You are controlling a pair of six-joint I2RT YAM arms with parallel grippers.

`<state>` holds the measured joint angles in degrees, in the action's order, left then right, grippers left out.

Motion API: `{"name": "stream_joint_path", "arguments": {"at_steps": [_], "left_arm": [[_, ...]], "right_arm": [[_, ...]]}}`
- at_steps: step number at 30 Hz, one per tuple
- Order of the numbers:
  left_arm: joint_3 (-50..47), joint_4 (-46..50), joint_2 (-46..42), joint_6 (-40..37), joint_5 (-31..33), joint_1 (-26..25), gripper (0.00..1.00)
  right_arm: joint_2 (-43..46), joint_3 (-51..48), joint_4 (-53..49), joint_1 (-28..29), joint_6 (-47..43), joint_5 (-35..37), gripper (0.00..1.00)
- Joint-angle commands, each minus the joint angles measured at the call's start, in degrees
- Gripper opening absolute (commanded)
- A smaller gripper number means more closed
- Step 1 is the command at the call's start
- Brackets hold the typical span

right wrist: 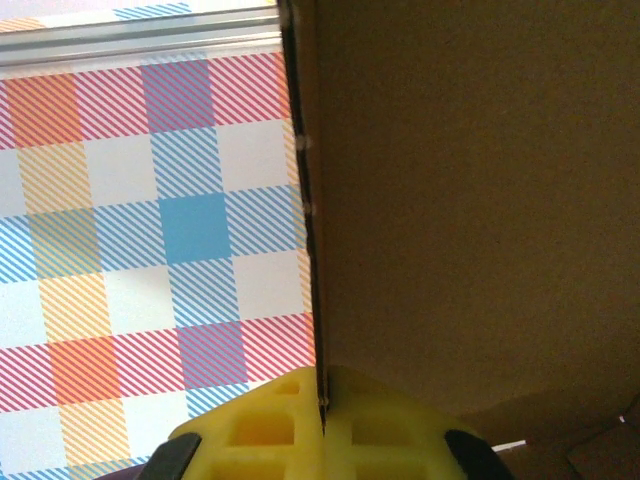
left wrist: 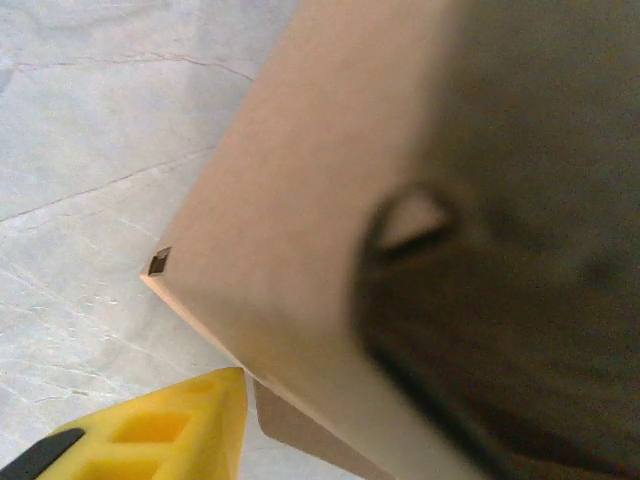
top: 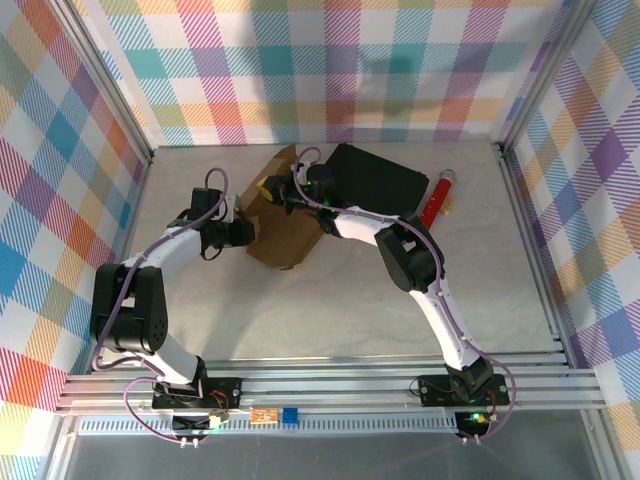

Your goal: Fold the paper box

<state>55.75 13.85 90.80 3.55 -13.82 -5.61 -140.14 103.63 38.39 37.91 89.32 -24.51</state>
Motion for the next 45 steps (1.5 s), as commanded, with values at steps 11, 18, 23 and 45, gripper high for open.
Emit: {"name": "stream_joint_path", "arguments": {"at_steps": [11,18,23,45], "left_arm": [[-0.84,-7.93,0.23,0.06,10.92,-0.98,0.46],[1.01,-9.96,2.58,-1.71,9.00,-1.13,0.46],[1.20,-12.14,3.49,-0.42,6.98,-1.23,0.46],[0.92,-21.62,5.49,1.36,7.18,-0.40,0.36]], "right_arm": [[-1.28,2.47,-4.03,-0.32,1.56,-0.88,0.00],[-1.01,2.73,-5.70,-0.25,2.02,-0.24,0.00],[-3.04,4.20,-2.94,0.12,1.95,1.75,0.00],[-3.74,4.82,-4.85,1.29,2.62,7.69,0.00]]}}
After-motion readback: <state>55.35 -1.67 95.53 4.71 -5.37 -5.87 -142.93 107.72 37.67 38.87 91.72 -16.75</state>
